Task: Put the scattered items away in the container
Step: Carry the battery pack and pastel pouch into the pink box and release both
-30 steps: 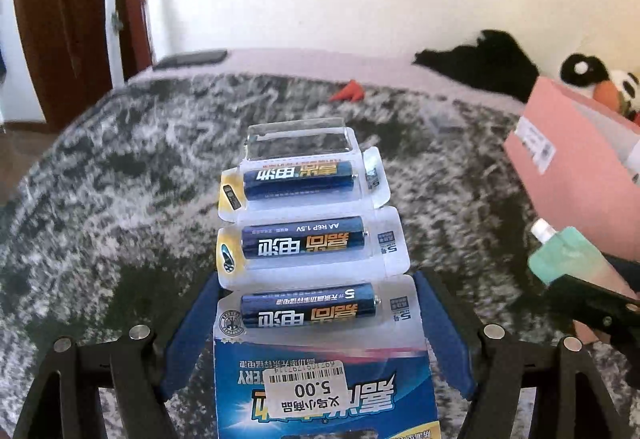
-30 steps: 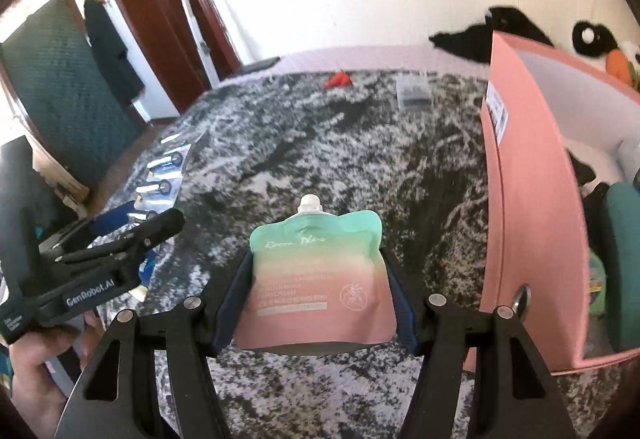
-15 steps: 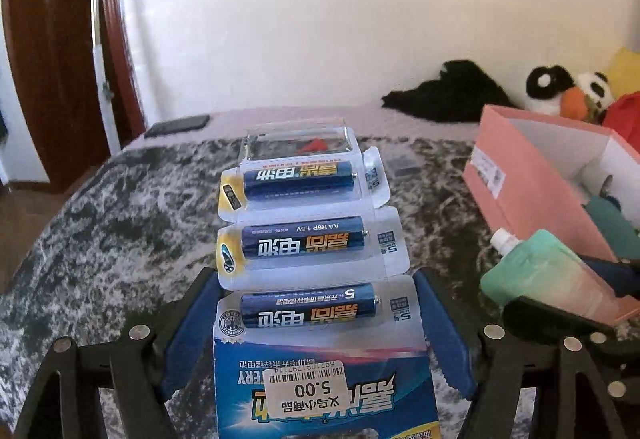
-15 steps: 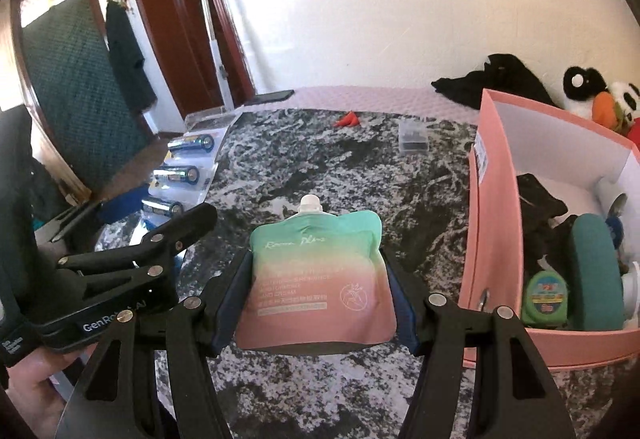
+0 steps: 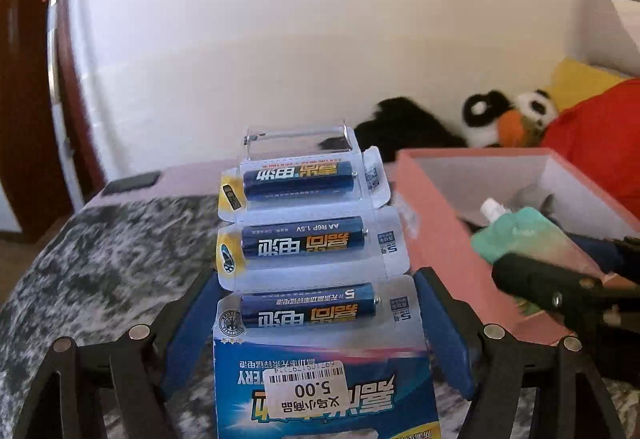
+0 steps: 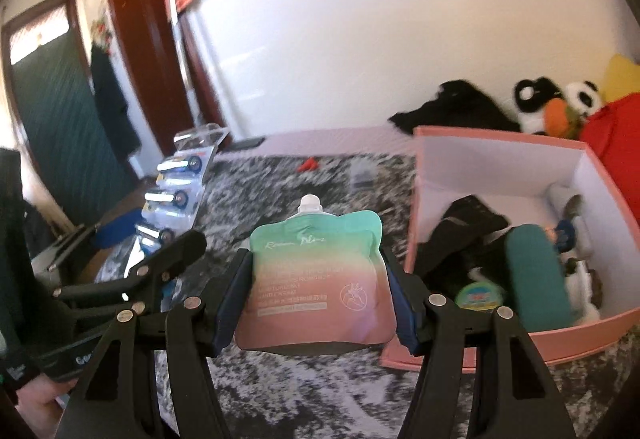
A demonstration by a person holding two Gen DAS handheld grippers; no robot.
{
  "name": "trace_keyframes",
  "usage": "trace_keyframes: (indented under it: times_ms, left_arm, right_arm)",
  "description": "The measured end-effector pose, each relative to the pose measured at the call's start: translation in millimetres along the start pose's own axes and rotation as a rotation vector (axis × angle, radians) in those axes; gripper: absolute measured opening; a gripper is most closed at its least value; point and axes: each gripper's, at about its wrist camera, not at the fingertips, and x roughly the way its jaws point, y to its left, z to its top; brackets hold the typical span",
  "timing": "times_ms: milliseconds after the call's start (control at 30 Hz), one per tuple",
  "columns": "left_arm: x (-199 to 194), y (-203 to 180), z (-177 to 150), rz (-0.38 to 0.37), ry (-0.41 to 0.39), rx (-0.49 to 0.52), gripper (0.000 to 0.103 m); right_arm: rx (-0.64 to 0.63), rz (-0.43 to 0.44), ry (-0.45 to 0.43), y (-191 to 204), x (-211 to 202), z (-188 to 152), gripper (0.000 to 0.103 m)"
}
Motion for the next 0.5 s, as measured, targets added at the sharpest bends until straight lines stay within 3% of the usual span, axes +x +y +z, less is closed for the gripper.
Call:
trace_keyframes:
  times_ms: [267, 500]
  left_arm:
    - [19.0, -67.2, 25.6, -0.106, -0.019, 0.052, 0.081]
    - [43.2, -129.2, 54.7, -0.202, -0.036, 0.104, 0.081]
  right_arm:
    - [0.139, -0.062, -0.109, -66.2, -48.6, 13.0, 0.066]
    - [0.247, -0.194, -0.226, -134.3, -88.8, 25.1, 0.066]
